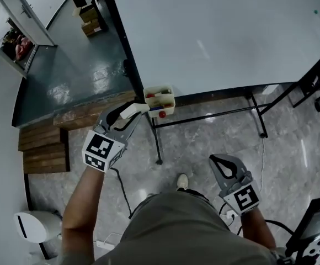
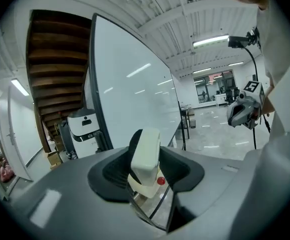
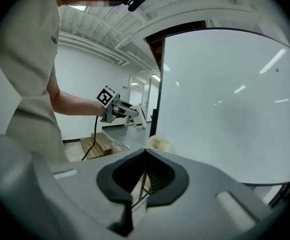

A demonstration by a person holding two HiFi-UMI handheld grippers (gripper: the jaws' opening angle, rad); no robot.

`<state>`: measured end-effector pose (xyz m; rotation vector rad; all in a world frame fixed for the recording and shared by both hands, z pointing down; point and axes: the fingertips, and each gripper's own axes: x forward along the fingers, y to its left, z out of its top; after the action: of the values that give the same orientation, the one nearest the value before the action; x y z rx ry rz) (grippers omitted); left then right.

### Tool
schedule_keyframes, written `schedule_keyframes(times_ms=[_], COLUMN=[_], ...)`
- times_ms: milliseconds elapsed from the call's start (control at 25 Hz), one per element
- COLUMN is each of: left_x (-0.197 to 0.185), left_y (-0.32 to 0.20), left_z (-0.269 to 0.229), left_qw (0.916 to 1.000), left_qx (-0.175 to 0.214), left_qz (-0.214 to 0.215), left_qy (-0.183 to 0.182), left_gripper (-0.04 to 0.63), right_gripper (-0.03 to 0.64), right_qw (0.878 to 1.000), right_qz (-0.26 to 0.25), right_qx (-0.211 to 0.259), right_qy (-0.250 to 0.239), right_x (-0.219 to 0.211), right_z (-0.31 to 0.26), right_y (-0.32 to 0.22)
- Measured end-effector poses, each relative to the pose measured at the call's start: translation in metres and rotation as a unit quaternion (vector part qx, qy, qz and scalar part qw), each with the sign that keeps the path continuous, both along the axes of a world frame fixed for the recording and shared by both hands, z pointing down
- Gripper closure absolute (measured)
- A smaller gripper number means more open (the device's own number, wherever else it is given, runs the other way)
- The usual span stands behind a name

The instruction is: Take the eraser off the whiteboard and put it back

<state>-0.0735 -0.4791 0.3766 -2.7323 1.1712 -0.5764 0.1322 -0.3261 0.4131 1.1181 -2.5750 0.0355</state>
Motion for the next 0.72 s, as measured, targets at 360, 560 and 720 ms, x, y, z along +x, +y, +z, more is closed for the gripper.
schedule_keyframes(times_ms=[360, 560, 720], left_x=[-0.121, -0.181, -0.223], left_y=[0.114, 0.186, 0.234], left_z=[-0.052, -0.062, -0.072], left_qw=[0.9968, 0.9927, 0.9882], left_qx=[0.038, 0.049, 0.062], left_qz=[-0.064, -0.102, -0.130], left_qy=[0.029, 0.042, 0.053], left_gripper=[0.414, 0.414, 0.414], right_gripper=[0.614, 0.614, 0.614], right_qw=[0.997, 0.994, 0.991], right_qz=[-0.077, -0.108, -0.132], right_qx=[0.011, 0.013, 0.011], right_qy=[0.010, 0.010, 0.013], right_x=[-0.106, -0.163, -0.205], right_z=[-0.012, -0.009, -0.006], right_y=[0.036, 0.069, 0.090])
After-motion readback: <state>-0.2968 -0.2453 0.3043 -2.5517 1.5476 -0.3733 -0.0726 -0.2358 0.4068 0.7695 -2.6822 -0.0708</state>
